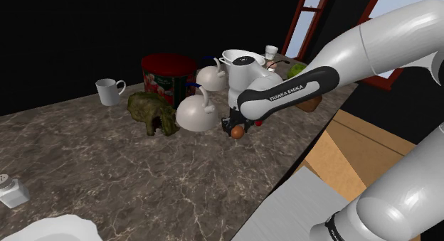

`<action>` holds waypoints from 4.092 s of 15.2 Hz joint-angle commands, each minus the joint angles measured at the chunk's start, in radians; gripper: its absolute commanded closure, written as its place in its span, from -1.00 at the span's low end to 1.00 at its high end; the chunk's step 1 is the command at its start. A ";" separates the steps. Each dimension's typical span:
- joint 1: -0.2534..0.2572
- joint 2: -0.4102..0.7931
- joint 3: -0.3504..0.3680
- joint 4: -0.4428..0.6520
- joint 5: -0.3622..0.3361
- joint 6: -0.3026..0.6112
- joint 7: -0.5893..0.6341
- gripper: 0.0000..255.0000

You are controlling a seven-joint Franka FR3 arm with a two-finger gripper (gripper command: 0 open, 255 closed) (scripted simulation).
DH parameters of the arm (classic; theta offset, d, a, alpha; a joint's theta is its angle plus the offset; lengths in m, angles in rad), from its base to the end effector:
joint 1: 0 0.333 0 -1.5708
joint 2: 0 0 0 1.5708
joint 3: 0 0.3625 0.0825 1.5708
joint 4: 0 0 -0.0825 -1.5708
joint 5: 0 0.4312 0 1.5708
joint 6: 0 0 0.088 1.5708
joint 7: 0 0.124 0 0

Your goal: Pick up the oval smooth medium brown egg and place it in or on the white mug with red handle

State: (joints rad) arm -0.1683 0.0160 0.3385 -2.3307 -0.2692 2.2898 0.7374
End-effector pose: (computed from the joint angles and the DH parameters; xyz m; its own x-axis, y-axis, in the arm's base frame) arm 0.5294 0.0815 0.3236 0.9275 -0.3671 0.0710 -0.3739 -0.9088 0.1852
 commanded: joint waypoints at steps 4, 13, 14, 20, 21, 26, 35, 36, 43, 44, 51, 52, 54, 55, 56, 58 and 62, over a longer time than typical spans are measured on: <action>0.001 -0.019 0.001 0.008 0.014 -0.024 -0.014 1.00; 0.004 -0.093 0.000 0.058 0.065 -0.138 -0.066 1.00; 0.004 -0.100 0.000 0.065 0.070 -0.150 -0.071 1.00; 0.006 -0.138 -0.003 0.109 0.092 -0.228 -0.098 1.00; 0.006 -0.143 -0.004 0.118 0.095 -0.241 -0.102 1.00; 0.007 -0.167 -0.007 0.162 0.109 -0.305 -0.121 1.00; 0.008 -0.194 -0.011 0.249 0.124 -0.416 -0.147 1.00; -0.003 -0.193 -0.025 0.250 0.119 -0.411 -0.170 1.00; -0.078 -0.155 -0.121 0.284 0.089 -0.381 -0.326 1.00; -0.089 -0.146 -0.134 0.293 0.085 -0.378 -0.348 1.00; -0.132 -0.092 -0.185 0.312 0.067 -0.327 -0.426 1.00; -0.133 -0.089 -0.185 0.301 0.066 -0.314 -0.423 1.00; -0.133 -0.083 -0.185 0.281 0.062 -0.288 -0.417 1.00; -0.133 -0.079 -0.185 0.272 0.061 -0.276 -0.414 1.00; -0.133 -0.076 -0.185 0.262 0.059 -0.263 -0.411 1.00; -0.134 -0.068 -0.185 0.244 0.055 -0.237 -0.405 1.00; -0.135 -0.049 -0.185 0.209 0.045 -0.185 -0.391 1.00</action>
State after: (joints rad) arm -0.3021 -0.0370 0.1539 -2.1119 -0.2218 2.0899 0.3437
